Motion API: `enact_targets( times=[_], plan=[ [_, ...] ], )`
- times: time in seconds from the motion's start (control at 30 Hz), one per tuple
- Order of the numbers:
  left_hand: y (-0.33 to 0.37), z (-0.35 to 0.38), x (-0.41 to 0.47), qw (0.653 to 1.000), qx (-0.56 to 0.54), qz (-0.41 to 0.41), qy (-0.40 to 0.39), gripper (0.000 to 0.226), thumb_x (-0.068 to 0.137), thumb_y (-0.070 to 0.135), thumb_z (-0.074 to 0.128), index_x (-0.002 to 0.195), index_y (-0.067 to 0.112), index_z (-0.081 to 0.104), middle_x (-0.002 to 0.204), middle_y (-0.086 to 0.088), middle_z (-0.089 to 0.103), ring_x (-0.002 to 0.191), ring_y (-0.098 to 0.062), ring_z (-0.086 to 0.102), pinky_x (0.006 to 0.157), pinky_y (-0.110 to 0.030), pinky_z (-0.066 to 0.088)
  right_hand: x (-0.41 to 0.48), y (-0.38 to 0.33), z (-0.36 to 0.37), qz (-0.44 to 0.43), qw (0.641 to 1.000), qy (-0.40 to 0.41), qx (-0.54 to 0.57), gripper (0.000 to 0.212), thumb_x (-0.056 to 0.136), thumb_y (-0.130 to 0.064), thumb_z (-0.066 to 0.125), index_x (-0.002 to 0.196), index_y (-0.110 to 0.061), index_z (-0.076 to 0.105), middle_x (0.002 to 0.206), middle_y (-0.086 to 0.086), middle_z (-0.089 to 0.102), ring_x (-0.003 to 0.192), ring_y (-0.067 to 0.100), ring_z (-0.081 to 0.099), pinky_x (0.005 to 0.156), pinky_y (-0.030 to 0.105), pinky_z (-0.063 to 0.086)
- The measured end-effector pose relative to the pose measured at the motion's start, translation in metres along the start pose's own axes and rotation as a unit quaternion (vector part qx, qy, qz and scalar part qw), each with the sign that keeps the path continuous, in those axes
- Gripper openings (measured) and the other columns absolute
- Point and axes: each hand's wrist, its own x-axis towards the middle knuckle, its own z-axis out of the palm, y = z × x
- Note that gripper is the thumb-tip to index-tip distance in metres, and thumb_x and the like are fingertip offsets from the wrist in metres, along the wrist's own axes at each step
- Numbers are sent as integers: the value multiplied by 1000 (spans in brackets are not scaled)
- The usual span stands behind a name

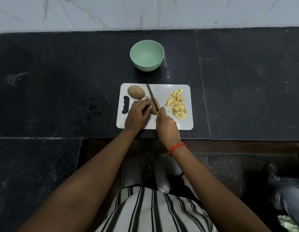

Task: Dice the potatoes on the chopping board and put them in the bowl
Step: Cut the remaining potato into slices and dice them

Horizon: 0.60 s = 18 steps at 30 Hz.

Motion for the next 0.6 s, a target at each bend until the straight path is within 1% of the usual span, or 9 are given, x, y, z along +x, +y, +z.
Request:
enact_targets(
  times=[0.1, 0.17, 0.27, 0.3, 0.37, 0.43, 0.47, 0.53, 0.6],
  plan=[
    [-1, 0, 0, 1000, 0, 12, 5, 33, 100, 24, 61, 130, 9, 66, 134, -2, 65, 124, -17, 56, 106, -21, 39, -4, 1, 0, 0, 1000, -10, -17, 10, 105, -19, 39, 112, -12, 40, 69, 11, 58, 60, 39, 58, 51, 35, 35],
    [-2, -1, 1, 1000, 4, 20, 7, 31, 100, 22, 62, 127, 8, 68, 133, -3, 66, 122, -17, 57, 105, -21, 40, -2, -3, -2, 9, 999, -16, -38, 17, 104, -17, 39, 121, -11, 41, 73, 13, 62, 62, 39, 59, 52, 34, 35],
    [-3, -2, 1, 999, 12, 37, 9, 31, 99, 20, 64, 127, 8, 68, 130, -4, 68, 118, -19, 60, 102, -26, 45, 11, -14, -7, 13, 998, -35, -40, 31, 103, -14, 38, 135, -15, 36, 77, 12, 60, 61, 33, 54, 53, 34, 32],
    [-4, -3, 2, 999, 11, 40, 8, 32, 99, 20, 64, 129, 8, 68, 130, -3, 68, 117, -18, 60, 102, -24, 44, 17, -17, -9, 10, 998, -40, -37, 33, 103, -13, 37, 136, -15, 35, 78, 12, 61, 62, 33, 55, 54, 34, 32],
    [-3, -3, 2, 999, 9, 40, 6, 33, 100, 22, 64, 130, 8, 67, 131, -4, 68, 117, -16, 60, 103, -19, 41, 29, -23, -11, -5, 998, -43, -43, 29, 103, -11, 36, 132, -13, 38, 80, 14, 65, 67, 35, 64, 53, 33, 34],
    [-3, -2, 0, 999, 12, 37, 3, 36, 101, 24, 61, 133, 9, 65, 132, -5, 67, 119, -17, 59, 104, -21, 42, 33, -26, -10, -3, 999, -38, -30, 22, 104, -12, 36, 126, -13, 40, 80, 15, 67, 70, 37, 67, 53, 33, 34],
    [-3, -2, 0, 999, 12, 36, 2, 37, 102, 25, 60, 135, 10, 64, 133, -4, 66, 120, -18, 59, 105, -21, 41, 31, -28, -9, 3, 999, -38, -20, 22, 105, -14, 35, 125, -13, 40, 80, 14, 67, 71, 37, 67, 53, 33, 34],
    [-2, -2, 0, 999, 12, 34, 3, 37, 102, 27, 59, 135, 10, 64, 134, -4, 66, 120, -18, 58, 105, -19, 39, 28, -27, -7, 8, 999, -37, -22, 26, 106, -17, 34, 131, -16, 39, 82, 13, 68, 71, 36, 68, 53, 32, 35],
    [-1, -2, 0, 999, 20, 33, 1, 37, 102, 27, 59, 135, 11, 64, 135, -3, 65, 120, -18, 58, 104, -18, 39, 26, -24, -4, 9, 999, -34, -36, 37, 105, -16, 35, 142, -19, 35, 87, 13, 69, 75, 35, 69, 55, 33, 38]
  ],
)
